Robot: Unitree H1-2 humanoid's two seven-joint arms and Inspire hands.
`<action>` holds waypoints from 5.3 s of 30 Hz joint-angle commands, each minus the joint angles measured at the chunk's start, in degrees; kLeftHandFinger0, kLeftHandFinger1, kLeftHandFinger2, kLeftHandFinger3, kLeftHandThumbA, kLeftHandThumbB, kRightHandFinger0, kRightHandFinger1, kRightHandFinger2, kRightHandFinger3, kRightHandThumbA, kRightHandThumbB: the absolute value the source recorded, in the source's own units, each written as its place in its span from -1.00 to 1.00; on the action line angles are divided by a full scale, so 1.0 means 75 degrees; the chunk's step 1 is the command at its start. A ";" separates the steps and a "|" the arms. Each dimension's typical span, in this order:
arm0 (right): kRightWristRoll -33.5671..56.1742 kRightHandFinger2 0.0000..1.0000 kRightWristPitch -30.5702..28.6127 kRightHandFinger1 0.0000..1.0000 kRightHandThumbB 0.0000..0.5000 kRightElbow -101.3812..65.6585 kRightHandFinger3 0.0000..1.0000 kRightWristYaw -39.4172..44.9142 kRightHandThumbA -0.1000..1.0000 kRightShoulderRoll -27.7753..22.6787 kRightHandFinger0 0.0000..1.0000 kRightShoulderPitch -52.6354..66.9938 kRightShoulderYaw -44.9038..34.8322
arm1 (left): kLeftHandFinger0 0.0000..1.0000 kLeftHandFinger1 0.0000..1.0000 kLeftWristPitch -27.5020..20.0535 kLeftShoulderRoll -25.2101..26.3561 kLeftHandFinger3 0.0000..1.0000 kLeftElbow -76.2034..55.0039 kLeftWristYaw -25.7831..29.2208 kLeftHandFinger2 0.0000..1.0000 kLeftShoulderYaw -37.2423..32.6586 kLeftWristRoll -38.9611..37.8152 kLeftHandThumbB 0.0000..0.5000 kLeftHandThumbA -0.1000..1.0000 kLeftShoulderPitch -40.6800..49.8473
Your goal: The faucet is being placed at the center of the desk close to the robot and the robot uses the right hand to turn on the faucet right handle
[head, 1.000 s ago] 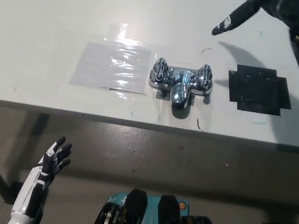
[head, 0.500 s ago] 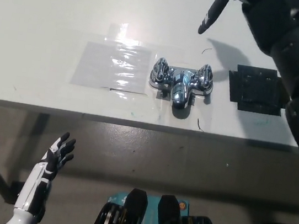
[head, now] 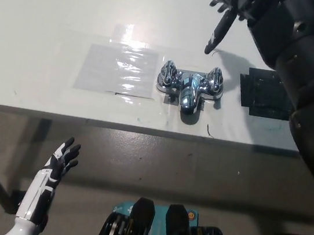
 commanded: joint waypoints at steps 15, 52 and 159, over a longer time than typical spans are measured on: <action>-0.0602 1.00 0.0115 1.00 0.15 0.0117 1.00 -0.0415 1.00 0.0363 1.00 0.0427 0.0367 | 1.00 1.00 -0.0309 0.0016 1.00 -0.0314 -0.0116 1.00 -0.0119 0.0010 0.51 1.00 0.0147; -0.1124 1.00 0.0037 1.00 0.33 0.0260 1.00 -0.0708 1.00 0.0042 1.00 0.0630 0.0929 | 1.00 1.00 -0.0442 0.0075 1.00 -0.0306 -0.0071 1.00 -0.0146 0.0136 0.44 1.00 0.0056; 0.0009 1.00 -0.2374 1.00 0.94 -0.0460 1.00 0.0514 0.43 -0.1680 1.00 -0.0101 0.0050 | 1.00 1.00 -0.0562 0.0143 1.00 -0.0153 -0.0272 1.00 -0.0233 0.0161 0.42 1.00 -0.0262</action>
